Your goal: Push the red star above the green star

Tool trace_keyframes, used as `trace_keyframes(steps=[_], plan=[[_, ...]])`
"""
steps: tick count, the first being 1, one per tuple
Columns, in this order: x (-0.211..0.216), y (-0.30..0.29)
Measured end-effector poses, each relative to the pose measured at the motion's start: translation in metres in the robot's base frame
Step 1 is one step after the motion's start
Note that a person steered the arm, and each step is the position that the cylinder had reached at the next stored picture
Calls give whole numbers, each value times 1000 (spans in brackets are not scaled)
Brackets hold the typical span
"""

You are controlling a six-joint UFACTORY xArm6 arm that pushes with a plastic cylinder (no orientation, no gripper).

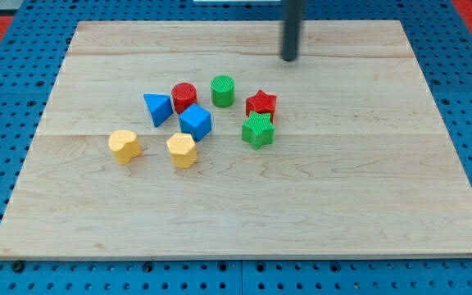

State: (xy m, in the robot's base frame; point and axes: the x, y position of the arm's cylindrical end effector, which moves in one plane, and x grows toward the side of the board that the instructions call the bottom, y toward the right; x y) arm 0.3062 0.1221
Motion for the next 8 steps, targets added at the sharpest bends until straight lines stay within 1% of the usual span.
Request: trace_keyframes(steps=[1, 2, 5, 7, 8], plan=[[63, -5], [77, -18], [77, -21], [79, -73], [86, -73]])
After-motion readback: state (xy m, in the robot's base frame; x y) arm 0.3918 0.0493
